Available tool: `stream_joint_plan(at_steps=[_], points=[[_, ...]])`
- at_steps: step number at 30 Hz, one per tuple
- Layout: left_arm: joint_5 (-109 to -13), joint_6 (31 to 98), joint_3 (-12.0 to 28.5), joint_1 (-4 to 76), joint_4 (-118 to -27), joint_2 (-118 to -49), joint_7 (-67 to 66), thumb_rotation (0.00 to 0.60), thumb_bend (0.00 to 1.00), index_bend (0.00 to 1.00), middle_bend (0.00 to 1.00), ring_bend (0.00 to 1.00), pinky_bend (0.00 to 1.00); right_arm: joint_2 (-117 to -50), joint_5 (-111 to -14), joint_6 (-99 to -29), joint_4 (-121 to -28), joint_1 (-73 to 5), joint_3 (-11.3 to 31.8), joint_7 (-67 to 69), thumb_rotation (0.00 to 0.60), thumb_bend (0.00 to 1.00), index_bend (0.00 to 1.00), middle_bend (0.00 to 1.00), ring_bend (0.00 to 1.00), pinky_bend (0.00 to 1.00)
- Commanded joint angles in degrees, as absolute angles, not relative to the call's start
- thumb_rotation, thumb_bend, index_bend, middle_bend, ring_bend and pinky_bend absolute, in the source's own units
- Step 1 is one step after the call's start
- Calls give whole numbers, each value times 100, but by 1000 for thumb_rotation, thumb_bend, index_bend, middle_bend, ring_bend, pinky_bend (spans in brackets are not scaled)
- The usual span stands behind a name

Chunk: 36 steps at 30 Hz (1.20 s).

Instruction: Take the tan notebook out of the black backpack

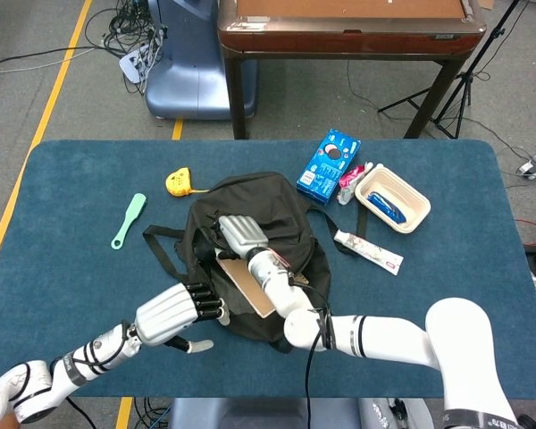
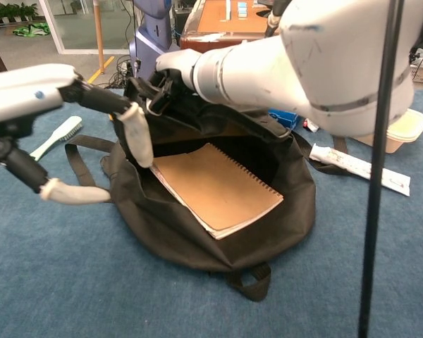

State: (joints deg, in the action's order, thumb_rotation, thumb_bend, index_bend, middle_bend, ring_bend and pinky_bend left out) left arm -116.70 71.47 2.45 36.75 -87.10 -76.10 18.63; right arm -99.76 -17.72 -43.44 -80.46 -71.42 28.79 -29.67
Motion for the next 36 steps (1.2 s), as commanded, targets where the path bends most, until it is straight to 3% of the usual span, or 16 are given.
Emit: stream_joint_plan(at_steps=[1, 14, 27, 36], points=[[-11508, 7055, 257, 3848, -8446, -7917, 1832, 600, 202, 429, 433, 408, 367, -9812, -1681, -3986, -7876, -7221, 2829, -2788, 600, 972, 722, 421, 198, 193], [-10722, 6220, 348, 4423, -7693, -8603, 1512, 600, 202, 420, 433, 407, 367, -9279, -1675, -2867, -7418, -7535, 2485, -2077, 600, 972, 722, 414, 198, 193], [-9799, 5510, 483, 4785, -7256, -9283, 1198, 600, 203, 402, 433, 407, 367, -9127, -1752, -2595, -7090, -7824, 2006, -1421, 600, 972, 722, 414, 198, 193], [-9320, 5447, 738, 4935, -7221, -9525, 904, 600, 203, 404, 433, 407, 367, -9089, -1873, -2596, -7074, -7944, 1764, -1101, 600, 972, 722, 414, 198, 193]])
